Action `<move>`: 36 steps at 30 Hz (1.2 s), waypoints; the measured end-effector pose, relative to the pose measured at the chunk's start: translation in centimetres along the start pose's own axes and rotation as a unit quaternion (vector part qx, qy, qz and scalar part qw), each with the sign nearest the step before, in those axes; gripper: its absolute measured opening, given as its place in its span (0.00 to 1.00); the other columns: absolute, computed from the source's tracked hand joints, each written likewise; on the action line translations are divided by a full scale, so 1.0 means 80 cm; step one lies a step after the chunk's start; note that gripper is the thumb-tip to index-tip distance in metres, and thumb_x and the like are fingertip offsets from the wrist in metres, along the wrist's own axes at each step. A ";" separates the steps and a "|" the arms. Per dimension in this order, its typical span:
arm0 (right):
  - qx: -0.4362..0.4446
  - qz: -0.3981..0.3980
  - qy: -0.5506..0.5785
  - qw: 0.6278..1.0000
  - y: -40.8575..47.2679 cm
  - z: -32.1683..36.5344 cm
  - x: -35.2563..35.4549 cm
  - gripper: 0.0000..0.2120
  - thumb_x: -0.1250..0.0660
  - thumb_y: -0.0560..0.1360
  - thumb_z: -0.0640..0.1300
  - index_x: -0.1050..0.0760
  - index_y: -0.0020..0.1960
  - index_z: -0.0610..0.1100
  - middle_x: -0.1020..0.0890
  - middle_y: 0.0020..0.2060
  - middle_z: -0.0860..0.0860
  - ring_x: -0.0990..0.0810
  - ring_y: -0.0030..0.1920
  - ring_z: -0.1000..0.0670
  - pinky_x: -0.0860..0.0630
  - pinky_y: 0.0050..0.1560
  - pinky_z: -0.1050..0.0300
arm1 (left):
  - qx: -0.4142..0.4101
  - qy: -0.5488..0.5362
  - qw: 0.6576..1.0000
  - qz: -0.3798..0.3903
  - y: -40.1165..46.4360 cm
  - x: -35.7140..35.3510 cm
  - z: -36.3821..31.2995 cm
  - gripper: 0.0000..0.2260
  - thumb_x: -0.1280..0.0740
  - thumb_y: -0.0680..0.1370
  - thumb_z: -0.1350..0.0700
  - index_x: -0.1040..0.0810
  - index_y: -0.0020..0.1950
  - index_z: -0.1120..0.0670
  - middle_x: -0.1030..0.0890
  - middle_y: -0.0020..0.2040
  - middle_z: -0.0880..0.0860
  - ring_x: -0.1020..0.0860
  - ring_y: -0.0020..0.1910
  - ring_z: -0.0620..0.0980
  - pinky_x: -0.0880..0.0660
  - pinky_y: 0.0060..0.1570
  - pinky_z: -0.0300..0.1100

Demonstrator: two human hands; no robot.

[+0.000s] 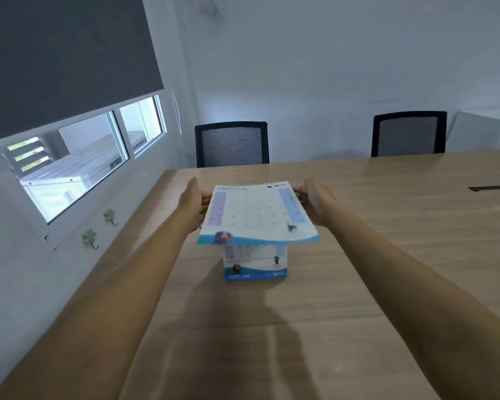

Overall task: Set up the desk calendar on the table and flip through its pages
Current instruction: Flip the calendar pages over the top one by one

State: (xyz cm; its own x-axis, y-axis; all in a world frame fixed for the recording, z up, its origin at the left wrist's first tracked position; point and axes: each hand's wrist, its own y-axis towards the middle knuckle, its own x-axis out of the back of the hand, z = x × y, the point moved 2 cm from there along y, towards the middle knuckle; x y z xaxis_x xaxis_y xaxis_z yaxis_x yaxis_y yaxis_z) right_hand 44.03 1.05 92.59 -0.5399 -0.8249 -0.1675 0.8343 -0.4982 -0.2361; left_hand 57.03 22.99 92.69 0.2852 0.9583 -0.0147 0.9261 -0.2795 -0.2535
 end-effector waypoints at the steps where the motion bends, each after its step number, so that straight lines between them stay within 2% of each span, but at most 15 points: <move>1: -0.003 0.010 0.049 0.999 -0.001 0.006 0.001 0.14 0.49 0.78 0.46 0.27 0.48 0.42 0.18 0.43 0.44 0.20 0.41 0.46 0.25 0.40 0.55 | 0.000 -0.036 0.999 0.026 -0.002 0.000 -0.008 0.27 0.52 0.79 0.40 0.23 0.47 0.61 0.18 0.41 0.58 0.20 0.40 0.56 0.23 0.37 0.42; 3: 0.009 0.026 0.120 0.992 0.003 0.016 -0.004 0.12 0.51 0.81 0.47 0.32 0.55 0.44 0.18 0.53 0.43 0.19 0.51 0.44 0.23 0.49 0.49 | -0.021 -0.078 0.995 0.059 -0.002 -0.003 -0.019 0.27 0.52 0.80 0.41 0.24 0.56 0.61 0.19 0.50 0.59 0.21 0.46 0.55 0.23 0.43 0.45; 6: 0.055 0.024 0.111 0.992 0.011 0.024 -0.020 0.16 0.51 0.82 0.46 0.36 0.67 0.46 0.24 0.65 0.46 0.27 0.66 0.44 0.31 0.65 0.44 | -0.105 -0.007 0.993 0.050 0.002 -0.016 -0.028 0.26 0.54 0.82 0.44 0.27 0.67 0.59 0.24 0.65 0.57 0.25 0.58 0.55 0.29 0.58 0.48; 8: 0.120 0.016 -0.038 0.992 0.014 0.025 -0.029 0.19 0.50 0.81 0.45 0.35 0.70 0.44 0.29 0.69 0.46 0.32 0.70 0.45 0.35 0.68 0.46 | -0.194 0.163 0.967 0.008 0.006 -0.026 -0.033 0.23 0.52 0.83 0.47 0.28 0.69 0.56 0.26 0.69 0.57 0.26 0.58 0.55 0.32 0.56 0.45; 9: 0.162 0.014 -0.133 0.978 0.015 0.024 -0.033 0.20 0.51 0.81 0.45 0.35 0.71 0.44 0.30 0.69 0.45 0.33 0.70 0.44 0.35 0.67 0.49 | -0.246 0.269 0.931 -0.020 0.006 -0.029 -0.034 0.21 0.51 0.83 0.49 0.27 0.69 0.55 0.26 0.69 0.57 0.26 0.58 0.55 0.34 0.54 0.42; 11: 0.226 0.021 -0.288 0.930 0.019 0.017 -0.041 0.22 0.51 0.81 0.45 0.39 0.74 0.44 0.33 0.72 0.44 0.35 0.72 0.43 0.35 0.66 0.50 | -0.322 0.392 0.861 -0.034 0.012 -0.034 -0.032 0.20 0.49 0.83 0.50 0.27 0.69 0.55 0.27 0.71 0.56 0.28 0.65 0.55 0.36 0.57 0.39; 13: 0.251 0.025 -0.409 0.877 0.030 0.009 -0.045 0.23 0.51 0.82 0.46 0.43 0.76 0.43 0.37 0.75 0.45 0.39 0.75 0.43 0.39 0.72 0.45 | -0.339 0.458 0.821 -0.015 0.026 -0.036 -0.026 0.21 0.48 0.82 0.51 0.30 0.72 0.57 0.32 0.74 0.54 0.33 0.72 0.53 0.36 0.66 0.42; 15: 0.249 0.009 -0.522 0.816 0.043 0.001 -0.045 0.23 0.52 0.81 0.47 0.43 0.75 0.42 0.37 0.74 0.44 0.39 0.74 0.43 0.41 0.72 0.38 | -0.326 0.509 0.796 0.002 0.039 -0.036 -0.018 0.23 0.47 0.82 0.48 0.34 0.74 0.56 0.36 0.77 0.54 0.38 0.75 0.53 0.41 0.72 0.47; 18: 0.224 -0.007 -0.607 0.762 0.057 -0.009 -0.040 0.26 0.54 0.81 0.49 0.49 0.77 0.44 0.43 0.77 0.48 0.47 0.77 0.45 0.50 0.73 0.35 | -0.305 0.535 0.788 0.011 0.052 -0.036 -0.009 0.28 0.48 0.80 0.40 0.36 0.75 0.54 0.35 0.77 0.53 0.38 0.75 0.53 0.40 0.72 0.49; 20: 0.222 -0.012 -0.621 0.752 0.061 -0.016 -0.038 0.26 0.56 0.81 0.50 0.52 0.78 0.46 0.46 0.78 0.50 0.51 0.78 0.46 0.57 0.73 0.34 | -0.295 0.543 0.786 0.012 0.055 -0.036 -0.003 0.31 0.50 0.79 0.37 0.34 0.74 0.54 0.32 0.75 0.53 0.34 0.73 0.54 0.35 0.69 0.50; 23: 0.215 -0.019 -0.629 0.747 0.065 -0.021 -0.036 0.26 0.56 0.81 0.50 0.51 0.78 0.47 0.45 0.78 0.50 0.53 0.79 0.45 0.60 0.73 0.34 | -0.293 0.554 0.780 0.008 0.058 -0.036 0.001 0.32 0.52 0.77 0.35 0.29 0.69 0.56 0.25 0.68 0.56 0.29 0.67 0.56 0.29 0.61 0.51; 24: 0.213 -0.022 -0.633 0.744 0.066 -0.022 -0.036 0.26 0.57 0.81 0.51 0.51 0.78 0.47 0.44 0.78 0.49 0.53 0.79 0.45 0.60 0.73 0.34 | -0.294 0.555 0.778 0.004 0.058 -0.036 0.002 0.32 0.51 0.77 0.35 0.29 0.70 0.56 0.26 0.69 0.56 0.29 0.67 0.57 0.29 0.62 0.51; 28: 0.208 -0.027 -0.647 0.733 0.070 -0.023 -0.035 0.27 0.57 0.81 0.52 0.53 0.78 0.47 0.45 0.78 0.50 0.54 0.79 0.45 0.62 0.73 0.34 | -0.277 0.561 0.780 -0.009 0.059 -0.042 0.009 0.32 0.51 0.79 0.37 0.38 0.75 0.55 0.31 0.74 0.55 0.35 0.72 0.56 0.33 0.67 0.54; 32: 0.208 -0.031 -0.673 0.709 0.070 -0.031 -0.033 0.28 0.60 0.81 0.54 0.59 0.79 0.48 0.53 0.79 0.51 0.59 0.79 0.47 0.65 0.73 0.37 | -0.279 0.561 0.780 -0.005 0.056 -0.046 0.024 0.31 0.52 0.80 0.38 0.46 0.78 0.54 0.41 0.78 0.53 0.45 0.78 0.53 0.43 0.75 0.54; 36: 0.245 -0.066 -0.675 0.693 0.067 -0.050 -0.028 0.31 0.62 0.80 0.58 0.66 0.77 0.47 0.63 0.78 0.50 0.65 0.77 0.49 0.69 0.73 0.42 | -0.279 0.597 0.752 -0.022 0.055 -0.038 0.041 0.32 0.55 0.79 0.37 0.57 0.79 0.50 0.53 0.81 0.50 0.57 0.79 0.51 0.54 0.76 0.52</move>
State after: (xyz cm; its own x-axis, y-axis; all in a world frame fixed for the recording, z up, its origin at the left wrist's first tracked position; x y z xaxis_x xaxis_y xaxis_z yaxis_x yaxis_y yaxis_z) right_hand 49.27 1.31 87.89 -0.2951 -0.0964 0.9506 0.9037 -0.3513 0.2449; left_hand 59.41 19.04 88.46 -0.0389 0.3242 0.9452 0.8053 -0.5498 0.2217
